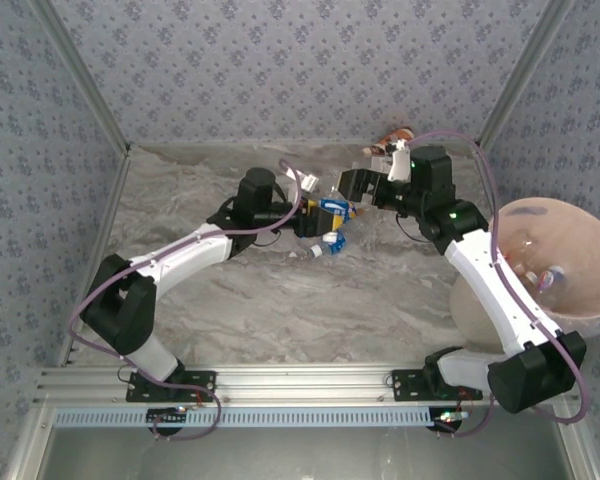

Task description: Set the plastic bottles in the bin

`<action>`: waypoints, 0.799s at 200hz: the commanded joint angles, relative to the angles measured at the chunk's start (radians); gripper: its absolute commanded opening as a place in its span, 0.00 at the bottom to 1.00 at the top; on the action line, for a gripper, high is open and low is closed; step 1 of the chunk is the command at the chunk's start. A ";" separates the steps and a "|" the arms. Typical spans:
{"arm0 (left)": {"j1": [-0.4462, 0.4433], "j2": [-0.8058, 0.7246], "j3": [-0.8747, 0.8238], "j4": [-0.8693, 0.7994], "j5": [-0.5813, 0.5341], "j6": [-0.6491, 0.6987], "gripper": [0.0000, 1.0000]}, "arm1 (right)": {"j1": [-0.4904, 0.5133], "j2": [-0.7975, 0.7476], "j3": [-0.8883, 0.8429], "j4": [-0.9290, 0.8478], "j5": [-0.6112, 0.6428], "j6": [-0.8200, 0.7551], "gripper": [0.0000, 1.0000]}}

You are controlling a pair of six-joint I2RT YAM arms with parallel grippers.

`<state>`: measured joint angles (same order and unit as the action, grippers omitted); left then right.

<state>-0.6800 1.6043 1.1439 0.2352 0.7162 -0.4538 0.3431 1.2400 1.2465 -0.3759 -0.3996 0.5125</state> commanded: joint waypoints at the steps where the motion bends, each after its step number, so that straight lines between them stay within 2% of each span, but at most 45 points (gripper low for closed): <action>1: -0.024 -0.034 0.044 -0.001 0.072 0.068 0.59 | 0.007 0.003 0.006 0.032 -0.097 0.011 1.00; 37: -0.029 -0.038 0.044 0.051 0.134 0.048 0.59 | 0.005 0.009 -0.018 0.052 -0.097 0.024 0.96; 56: -0.033 -0.038 0.040 0.085 0.171 0.037 0.59 | 0.006 0.021 -0.015 0.063 -0.108 0.030 0.86; 87: -0.036 -0.039 0.042 0.090 0.173 0.038 0.60 | 0.007 0.030 -0.012 0.060 -0.119 0.032 0.81; 133: -0.042 -0.034 0.050 0.083 0.186 0.052 0.60 | 0.008 0.042 -0.016 0.071 -0.118 0.035 0.64; 160: -0.042 -0.029 0.054 0.072 0.179 0.053 0.67 | 0.007 0.031 -0.019 0.066 -0.095 0.028 0.54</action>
<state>-0.7090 1.6043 1.1591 0.2821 0.8612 -0.4274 0.3450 1.2736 1.2381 -0.3199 -0.5102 0.5404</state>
